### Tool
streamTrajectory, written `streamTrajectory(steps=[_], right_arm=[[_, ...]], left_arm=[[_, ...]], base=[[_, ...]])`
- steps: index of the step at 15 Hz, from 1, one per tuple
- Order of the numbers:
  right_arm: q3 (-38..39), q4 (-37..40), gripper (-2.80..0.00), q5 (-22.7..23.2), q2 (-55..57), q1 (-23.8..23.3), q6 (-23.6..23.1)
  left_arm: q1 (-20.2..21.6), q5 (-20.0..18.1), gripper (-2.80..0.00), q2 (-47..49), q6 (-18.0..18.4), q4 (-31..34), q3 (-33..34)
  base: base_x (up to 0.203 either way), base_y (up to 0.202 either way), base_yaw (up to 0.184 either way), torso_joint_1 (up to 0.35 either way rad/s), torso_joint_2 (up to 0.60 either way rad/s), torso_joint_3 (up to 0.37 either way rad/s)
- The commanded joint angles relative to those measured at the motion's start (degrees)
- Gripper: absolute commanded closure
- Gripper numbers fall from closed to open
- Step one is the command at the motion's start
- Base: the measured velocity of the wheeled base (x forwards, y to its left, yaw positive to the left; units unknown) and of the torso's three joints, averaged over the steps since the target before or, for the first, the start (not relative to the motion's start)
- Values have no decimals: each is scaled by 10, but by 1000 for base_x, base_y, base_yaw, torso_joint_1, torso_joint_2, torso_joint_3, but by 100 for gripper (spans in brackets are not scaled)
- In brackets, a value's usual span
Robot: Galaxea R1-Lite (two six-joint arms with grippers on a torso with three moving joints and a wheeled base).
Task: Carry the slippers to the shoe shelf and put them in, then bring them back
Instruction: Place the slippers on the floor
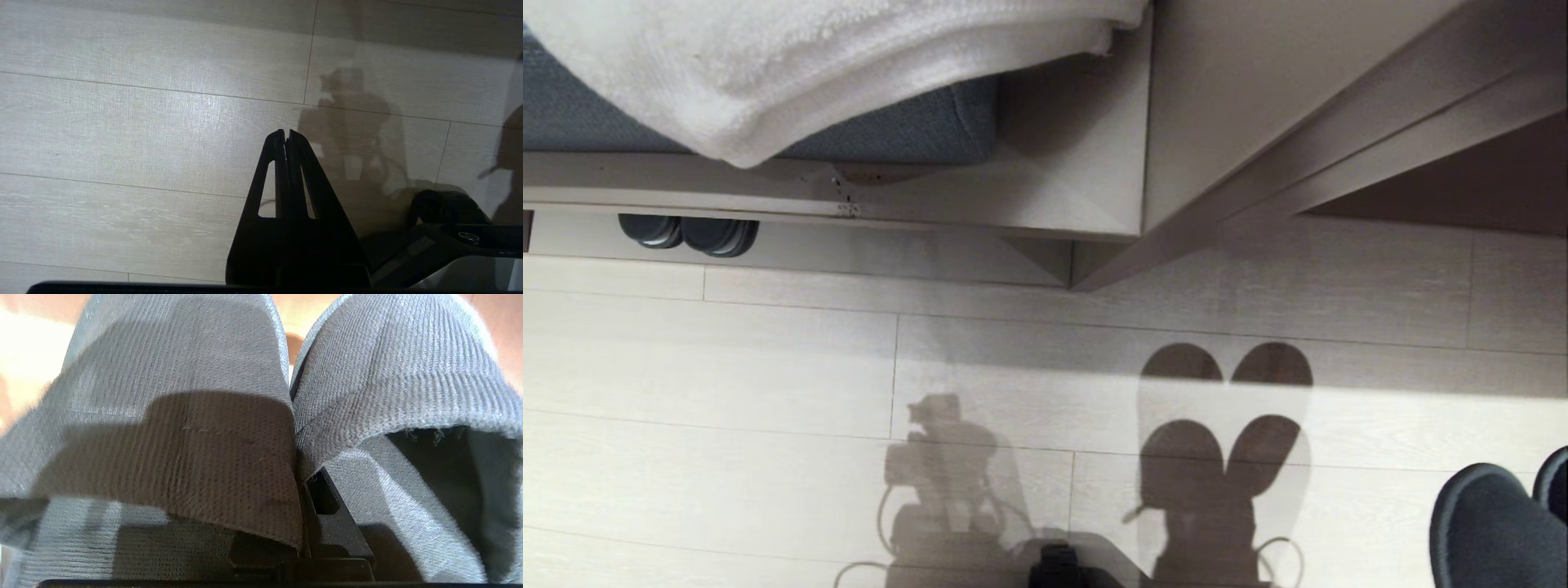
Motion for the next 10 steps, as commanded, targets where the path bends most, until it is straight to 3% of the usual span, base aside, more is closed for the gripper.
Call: streamTrajectory(steps=[1,5,7,10], right_arm=[[-29,-1,0,1,34,0,0],[-84,-49,0,-18,259,0,0],[-86,-152,0,-21,407,1,-4],[-85,-367,0,-24,631,2,-18]], left_arm=[[0,0,0,-1,-1,0,1],[0,0,0,-1,-1,0,0],[0,0,0,-1,-1,0,0],[0,0,0,-1,-1,0,0]], base=[[0,0,0,2,-2,-25],[0,0,0,0,0,0],[0,0,0,0,0,0],[0,0,0,0,0,0]])
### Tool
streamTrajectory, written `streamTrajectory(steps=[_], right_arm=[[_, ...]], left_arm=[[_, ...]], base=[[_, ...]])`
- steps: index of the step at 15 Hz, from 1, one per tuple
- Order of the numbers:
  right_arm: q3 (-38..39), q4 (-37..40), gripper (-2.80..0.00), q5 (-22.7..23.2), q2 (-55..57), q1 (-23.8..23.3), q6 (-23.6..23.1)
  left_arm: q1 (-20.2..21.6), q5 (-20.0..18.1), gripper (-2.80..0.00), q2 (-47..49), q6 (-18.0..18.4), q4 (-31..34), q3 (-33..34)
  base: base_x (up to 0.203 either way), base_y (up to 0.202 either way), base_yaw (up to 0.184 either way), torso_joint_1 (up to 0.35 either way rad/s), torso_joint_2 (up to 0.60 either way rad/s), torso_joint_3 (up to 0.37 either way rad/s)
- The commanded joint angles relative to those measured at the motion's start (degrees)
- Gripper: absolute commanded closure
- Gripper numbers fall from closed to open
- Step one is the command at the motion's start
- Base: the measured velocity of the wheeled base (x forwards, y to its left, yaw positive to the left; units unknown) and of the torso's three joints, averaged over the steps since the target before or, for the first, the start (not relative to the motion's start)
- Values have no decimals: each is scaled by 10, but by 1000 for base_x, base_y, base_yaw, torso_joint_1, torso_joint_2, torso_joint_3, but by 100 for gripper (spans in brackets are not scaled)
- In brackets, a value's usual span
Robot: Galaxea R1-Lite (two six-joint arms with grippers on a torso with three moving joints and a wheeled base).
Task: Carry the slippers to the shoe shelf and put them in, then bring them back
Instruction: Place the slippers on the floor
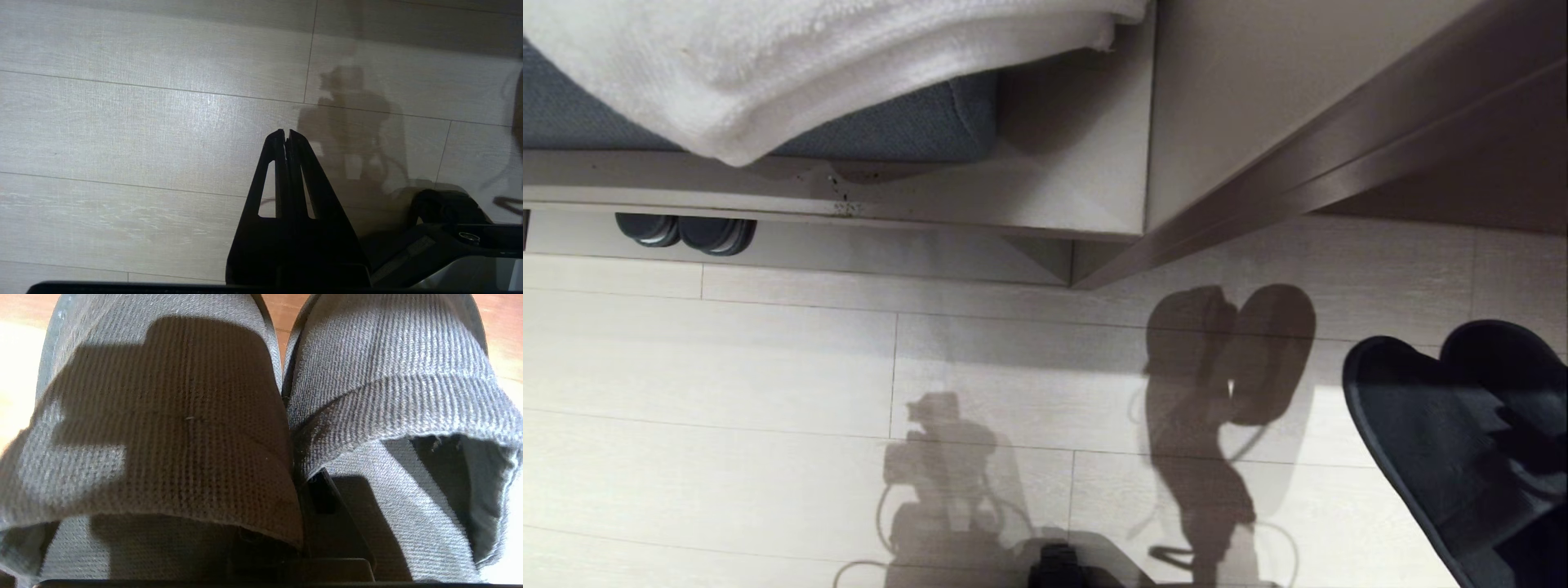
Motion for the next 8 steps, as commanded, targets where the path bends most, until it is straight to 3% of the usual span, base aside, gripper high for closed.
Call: streamTrajectory(steps=[1,5,8], right_arm=[[-1,-163,0,0,210,1,-4],[2,-394,0,11,406,25,-16],[27,-480,0,16,473,45,-22]], left_arm=[[0,0,0,-1,-1,0,0],[0,0,0,-1,-1,0,0],[0,0,0,0,-1,0,0]], base=[[0,0,0,0,0,0],[0,0,0,0,0,0],[0,0,0,0,0,0]])
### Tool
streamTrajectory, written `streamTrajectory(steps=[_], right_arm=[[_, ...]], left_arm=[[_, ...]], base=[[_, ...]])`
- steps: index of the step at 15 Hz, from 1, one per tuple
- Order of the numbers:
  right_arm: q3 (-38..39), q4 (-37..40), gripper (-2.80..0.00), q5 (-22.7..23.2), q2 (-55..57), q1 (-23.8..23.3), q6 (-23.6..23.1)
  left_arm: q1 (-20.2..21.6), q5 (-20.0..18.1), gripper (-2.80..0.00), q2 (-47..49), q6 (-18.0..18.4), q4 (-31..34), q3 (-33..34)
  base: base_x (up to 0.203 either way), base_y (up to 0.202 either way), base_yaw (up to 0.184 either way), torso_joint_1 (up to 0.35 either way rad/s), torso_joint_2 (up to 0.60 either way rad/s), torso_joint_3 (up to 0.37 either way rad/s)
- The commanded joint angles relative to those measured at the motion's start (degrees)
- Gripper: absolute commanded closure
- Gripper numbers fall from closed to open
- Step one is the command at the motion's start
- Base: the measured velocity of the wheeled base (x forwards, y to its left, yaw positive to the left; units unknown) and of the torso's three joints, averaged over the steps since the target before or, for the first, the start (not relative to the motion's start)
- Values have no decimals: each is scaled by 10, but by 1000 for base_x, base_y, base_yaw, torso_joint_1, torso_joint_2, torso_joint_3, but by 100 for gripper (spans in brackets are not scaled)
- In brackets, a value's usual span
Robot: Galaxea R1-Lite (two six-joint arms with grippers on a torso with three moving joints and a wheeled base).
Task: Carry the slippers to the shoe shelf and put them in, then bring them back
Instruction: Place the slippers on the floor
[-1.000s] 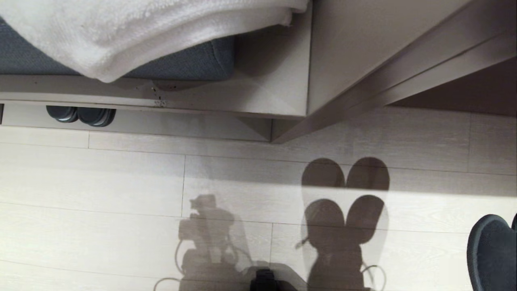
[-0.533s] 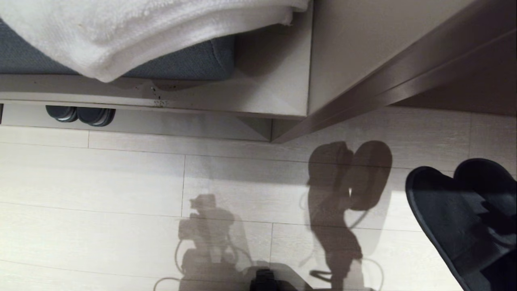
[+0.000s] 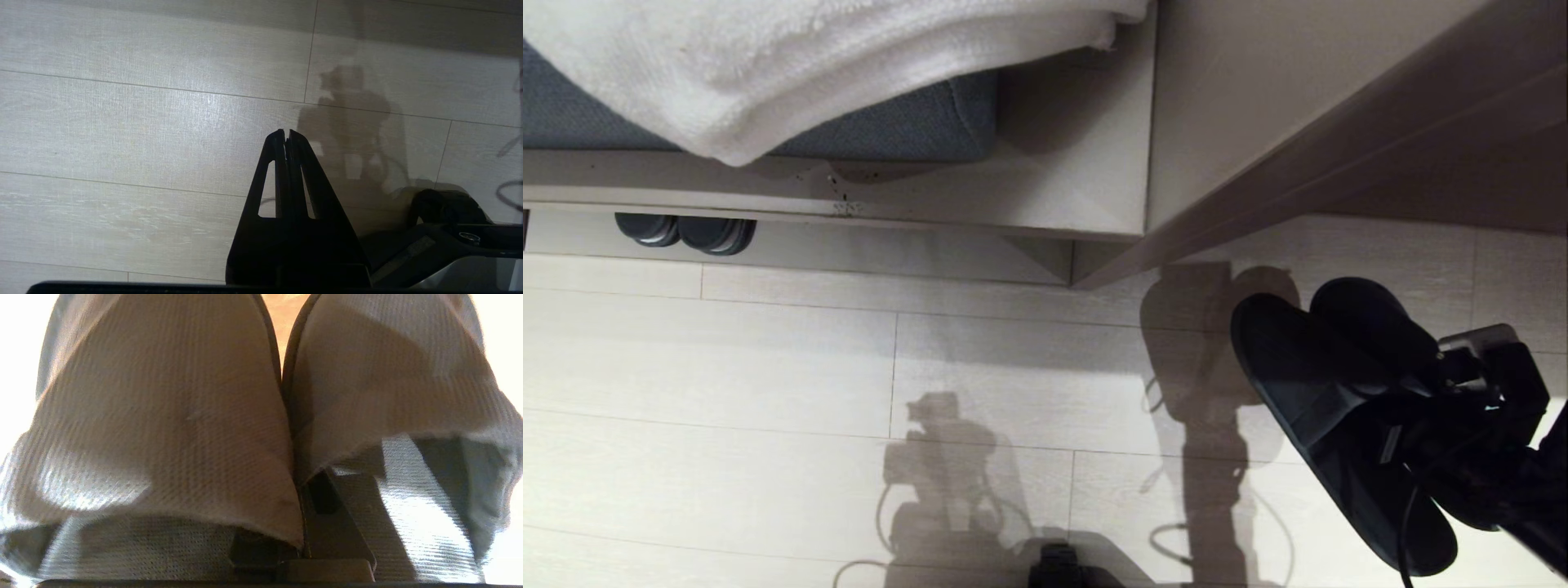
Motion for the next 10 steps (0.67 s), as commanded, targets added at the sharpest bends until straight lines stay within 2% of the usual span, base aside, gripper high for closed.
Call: streamTrajectory(steps=[1,5,10], right_arm=[[9,-36,0,0,81,6,-3],[4,-105,0,1,168,7,-4],[-75,-111,0,2,200,11,0]], left_arm=[[0,0,0,-1,0,0,0],[0,0,0,-1,0,0,0],[0,0,0,-1,1,0,0]], base=[[0,0,0,0,0,0],[0,0,0,0,0,0],[0,0,0,0,0,0]])
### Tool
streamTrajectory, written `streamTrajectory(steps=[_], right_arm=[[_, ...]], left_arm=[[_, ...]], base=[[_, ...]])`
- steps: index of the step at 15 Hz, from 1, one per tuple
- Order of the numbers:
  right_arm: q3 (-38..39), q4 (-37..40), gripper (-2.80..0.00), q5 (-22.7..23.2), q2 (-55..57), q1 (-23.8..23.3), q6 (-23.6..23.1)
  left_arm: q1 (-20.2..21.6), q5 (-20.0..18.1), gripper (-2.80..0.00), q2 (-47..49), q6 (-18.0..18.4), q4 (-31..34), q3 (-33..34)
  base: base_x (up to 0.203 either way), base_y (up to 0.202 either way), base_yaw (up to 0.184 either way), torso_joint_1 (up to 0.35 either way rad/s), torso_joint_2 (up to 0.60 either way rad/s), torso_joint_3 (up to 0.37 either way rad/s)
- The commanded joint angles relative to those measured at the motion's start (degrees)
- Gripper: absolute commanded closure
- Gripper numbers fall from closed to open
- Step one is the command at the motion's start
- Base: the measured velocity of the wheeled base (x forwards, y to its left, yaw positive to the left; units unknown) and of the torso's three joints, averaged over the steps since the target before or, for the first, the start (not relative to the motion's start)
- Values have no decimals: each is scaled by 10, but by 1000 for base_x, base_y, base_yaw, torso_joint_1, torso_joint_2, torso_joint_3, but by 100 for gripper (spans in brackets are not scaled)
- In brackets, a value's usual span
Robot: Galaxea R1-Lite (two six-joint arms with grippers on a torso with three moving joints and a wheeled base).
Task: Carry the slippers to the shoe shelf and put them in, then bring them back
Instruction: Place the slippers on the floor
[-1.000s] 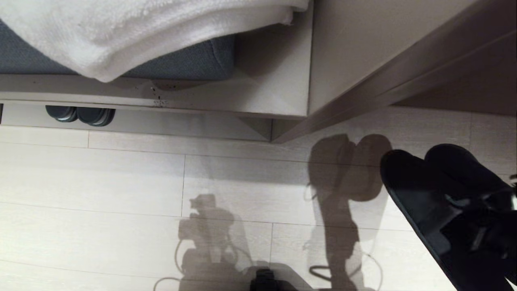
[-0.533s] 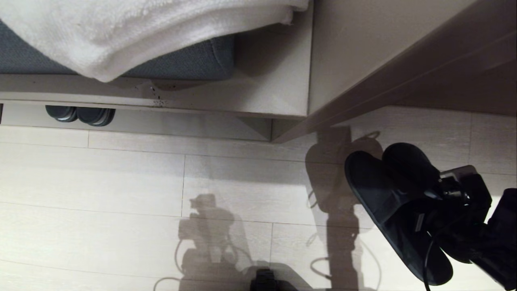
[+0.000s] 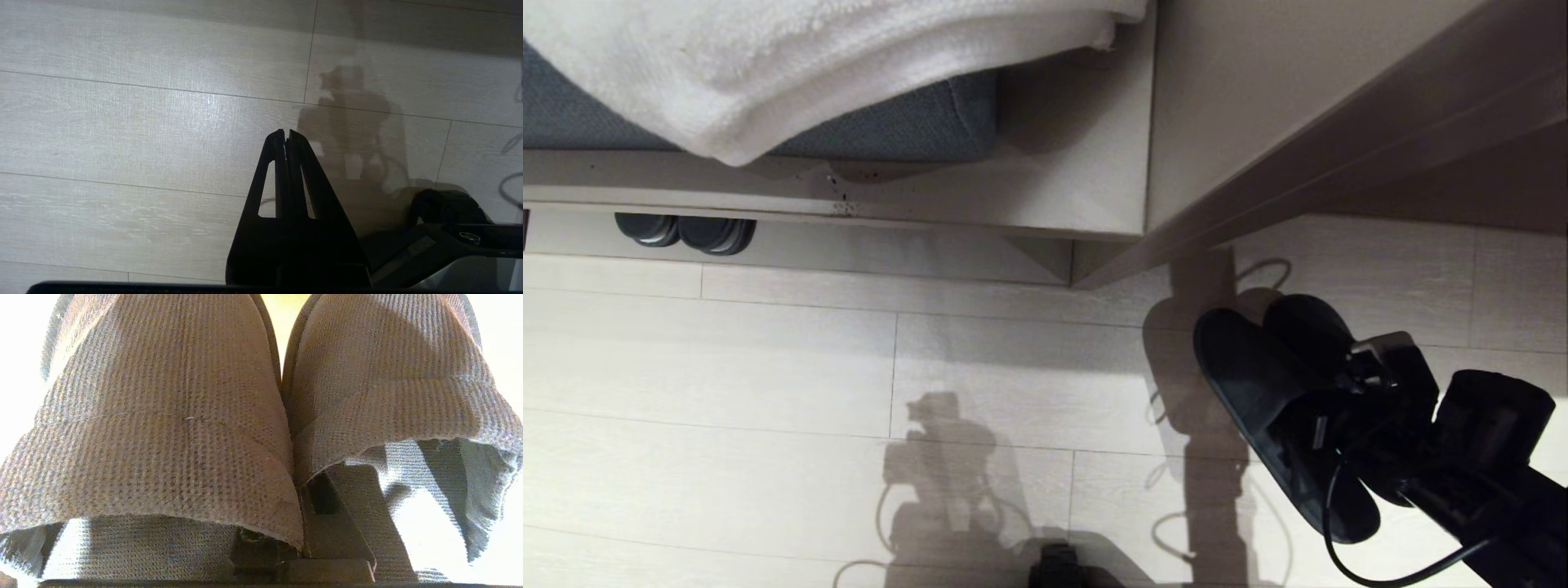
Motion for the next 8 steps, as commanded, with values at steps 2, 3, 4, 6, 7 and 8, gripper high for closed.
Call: streamTrajectory(steps=[2,3,4,6,7,8], right_arm=[[-61,-5,0,1,52,3,1],[-84,-6,0,1,69,4,0],[-107,-6,0,1,87,6,0],[-149,-7,0,5,114,9,1],[-172,-7,0,8,125,9,1],[-191,-7,0,10,137,9,1]], left_arm=[[0,0,0,-1,0,0,0],[0,0,0,-1,0,0,0],[0,0,0,-1,0,0,0],[0,0,0,-1,0,0,0],[0,0,0,-1,0,0,0],[0,0,0,0,0,0,0]], base=[[0,0,0,0,0,0],[0,0,0,0,0,0],[0,0,0,0,0,0],[0,0,0,0,0,0],[0,0,0,0,0,0],[0,0,0,0,0,0]])
